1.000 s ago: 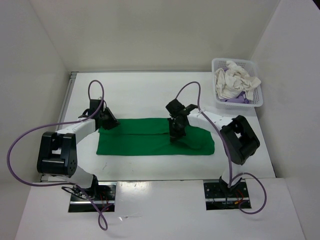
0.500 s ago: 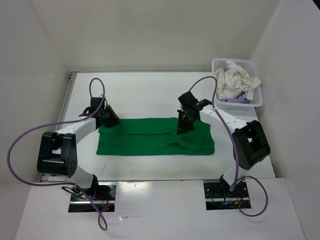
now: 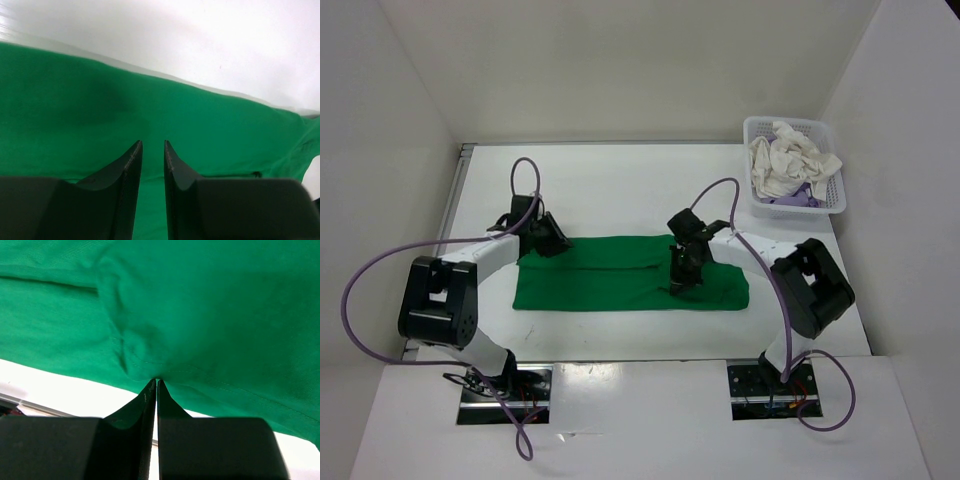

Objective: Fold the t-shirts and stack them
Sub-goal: Fold the other side of the tshirt into a rectangle

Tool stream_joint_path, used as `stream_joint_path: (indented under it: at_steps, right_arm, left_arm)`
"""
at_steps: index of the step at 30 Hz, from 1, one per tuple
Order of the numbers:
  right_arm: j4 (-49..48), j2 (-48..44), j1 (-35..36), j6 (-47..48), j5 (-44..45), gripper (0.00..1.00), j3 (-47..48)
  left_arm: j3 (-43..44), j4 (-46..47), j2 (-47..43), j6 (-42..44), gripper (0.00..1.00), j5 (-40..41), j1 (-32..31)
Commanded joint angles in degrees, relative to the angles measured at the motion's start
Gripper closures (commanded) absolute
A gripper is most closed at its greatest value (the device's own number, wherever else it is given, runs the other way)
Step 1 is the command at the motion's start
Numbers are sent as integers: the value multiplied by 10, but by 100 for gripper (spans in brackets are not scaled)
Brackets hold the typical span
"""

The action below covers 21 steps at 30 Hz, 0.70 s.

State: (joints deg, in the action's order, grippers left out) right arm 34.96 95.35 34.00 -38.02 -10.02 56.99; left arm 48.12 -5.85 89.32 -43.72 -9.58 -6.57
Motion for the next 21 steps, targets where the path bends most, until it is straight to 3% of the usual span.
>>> stream_joint_path:
  at_steps: [1, 7, 12, 15, 21]
  right_arm:
    - [-31, 4, 5, -10, -6, 94, -10]
    - [28, -38, -10, 40, 11, 80, 41]
    - [27, -75, -79, 53, -15, 72, 55]
    - [-6, -50, -98, 40, 10, 92, 43]
    - [-73, 38, -116, 20, 46, 99, 42]
  left_arm:
    - [25, 22, 9, 1, 67, -28, -24]
    - [68, 10, 23, 1, 66, -59, -72]
    - [57, 16, 34, -9, 66, -59, -85]
    - [51, 22, 52, -9, 66, -59, -85]
    - [58, 36, 107, -15, 66, -75, -74]
